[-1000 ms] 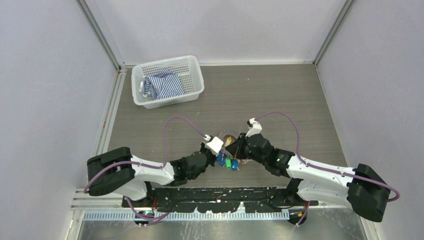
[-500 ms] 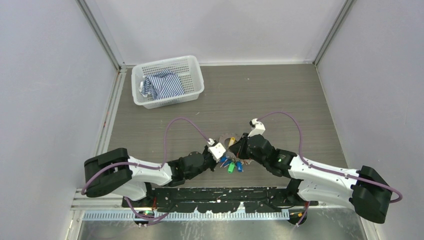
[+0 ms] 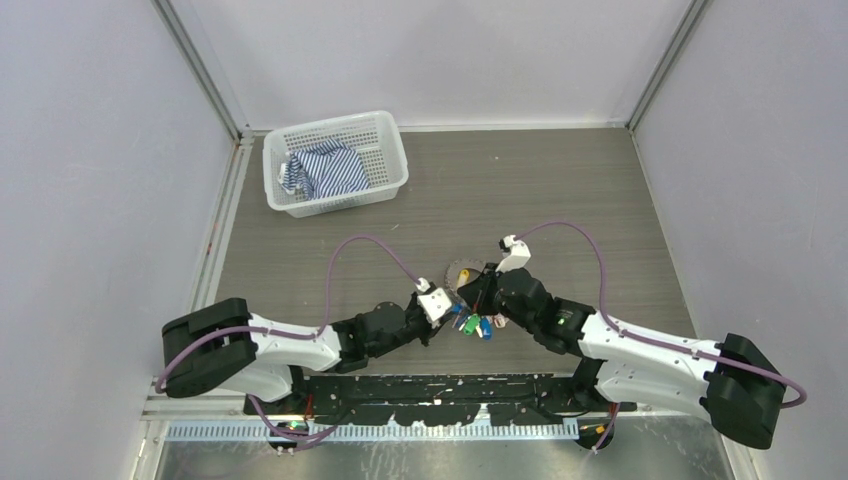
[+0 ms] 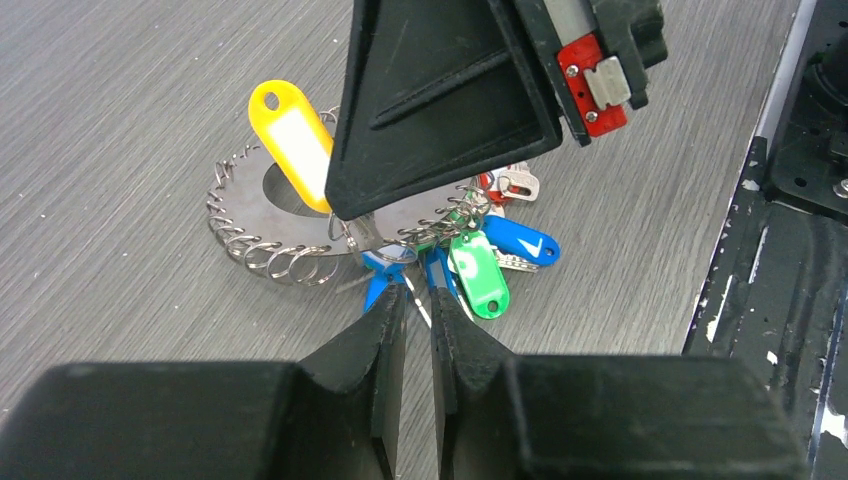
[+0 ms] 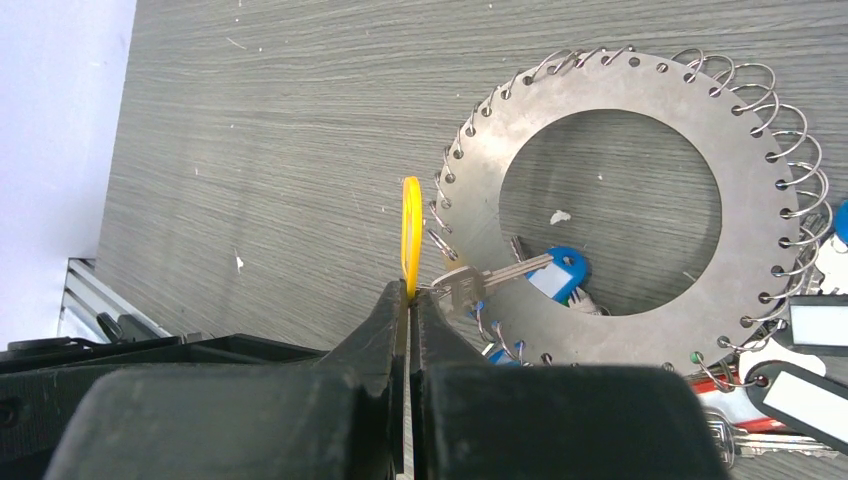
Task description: Remove the keys from the keyring
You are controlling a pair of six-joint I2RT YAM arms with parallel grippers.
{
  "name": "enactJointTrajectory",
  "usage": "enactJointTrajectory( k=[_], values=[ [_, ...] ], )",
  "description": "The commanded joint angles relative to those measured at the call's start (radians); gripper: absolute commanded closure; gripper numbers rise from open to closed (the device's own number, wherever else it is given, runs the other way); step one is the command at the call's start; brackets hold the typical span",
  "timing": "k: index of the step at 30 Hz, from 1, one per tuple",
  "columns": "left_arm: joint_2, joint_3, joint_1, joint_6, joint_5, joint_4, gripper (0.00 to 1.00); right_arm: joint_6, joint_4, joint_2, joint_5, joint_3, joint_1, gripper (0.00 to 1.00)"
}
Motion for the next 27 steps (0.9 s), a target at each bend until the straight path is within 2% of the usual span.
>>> enactJointTrajectory(
  k=[1, 5, 8, 11, 14, 19, 27],
  values=[
    [-0.004, -0.004, 0.009, 0.003, -0.028, 0.022, 0.82, -0.024, 0.074, -0.032, 0.007, -0.003, 0.003, 0.99],
    [0.042, -0.018, 0.025, 0.019, -0.081, 0.100, 0.82, -0.019, 0.060, -0.044, -0.009, -0.011, 0.003, 0.99],
    [0.104, -0.018, 0.029, 0.084, -0.077, 0.181, 0.82, -0.019, 0.045, -0.065, -0.027, -0.019, 0.002, 0.99],
    [0.171, -0.023, 0.031, 0.188, 0.006, 0.289, 0.83, -0.016, 0.038, -0.102, -0.042, -0.035, 0.003, 0.99],
    [0.227, -0.032, 0.033, 0.230, 0.030, 0.426, 0.82, -0.018, 0.048, -0.128, -0.068, -0.049, 0.003, 0.99],
    [0.264, -0.037, 0.036, 0.272, 0.092, 0.560, 0.79, -0.020, 0.064, -0.141, -0.100, -0.062, 0.003, 0.99],
    [0.208, -0.037, 0.036, 0.279, 0.164, 0.491, 0.78, -0.025, 0.053, -0.173, -0.108, -0.065, 0.003, 0.99]
  ],
)
